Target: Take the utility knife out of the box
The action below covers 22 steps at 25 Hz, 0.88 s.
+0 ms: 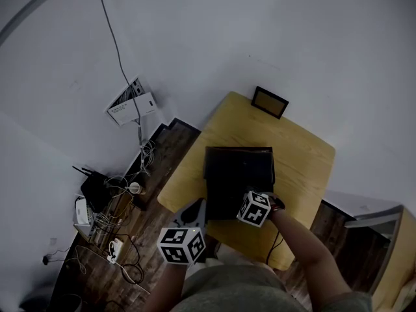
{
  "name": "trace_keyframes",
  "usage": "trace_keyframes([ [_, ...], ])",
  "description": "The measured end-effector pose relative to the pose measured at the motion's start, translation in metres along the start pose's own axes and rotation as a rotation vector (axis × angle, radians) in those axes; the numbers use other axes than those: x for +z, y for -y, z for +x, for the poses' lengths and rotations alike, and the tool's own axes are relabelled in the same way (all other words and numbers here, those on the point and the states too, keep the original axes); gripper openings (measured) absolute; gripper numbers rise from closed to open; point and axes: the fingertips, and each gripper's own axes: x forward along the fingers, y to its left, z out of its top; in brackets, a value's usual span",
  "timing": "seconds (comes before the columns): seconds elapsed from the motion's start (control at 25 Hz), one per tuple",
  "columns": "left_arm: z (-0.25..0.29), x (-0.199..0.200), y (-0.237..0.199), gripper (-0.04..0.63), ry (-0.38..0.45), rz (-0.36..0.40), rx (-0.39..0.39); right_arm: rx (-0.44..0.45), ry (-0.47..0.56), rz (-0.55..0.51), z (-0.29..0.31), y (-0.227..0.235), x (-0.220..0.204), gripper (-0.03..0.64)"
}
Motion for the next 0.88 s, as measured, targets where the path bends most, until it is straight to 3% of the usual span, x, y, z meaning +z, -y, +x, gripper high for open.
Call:
trace_keyframes([
  [0.12,-0.002,-0.001,-0.001,0.003,0.001,-0.001,-0.001,-0.026,0.005,-0.007,-0.001,0.003,0.0,0.113],
  [0.2,-0.003,-0.002,0.0,0.003,0.002,0.001,-0.003,-0.051,-0.005,-0.055,-0.001,0.002,0.0,0.054],
  [0.32,-0.007,-0.003,0.001,0.003,0.003,0.003,-0.008,-0.061,-0.012,-0.082,-0.001,-0.001,0.0,0.052],
  [0.88,-0.037,-0.008,0.013,0.003,0.015,0.044,-0.073,-0.203,0.085,0.059,-0.045,-0.006,0.02,0.052],
])
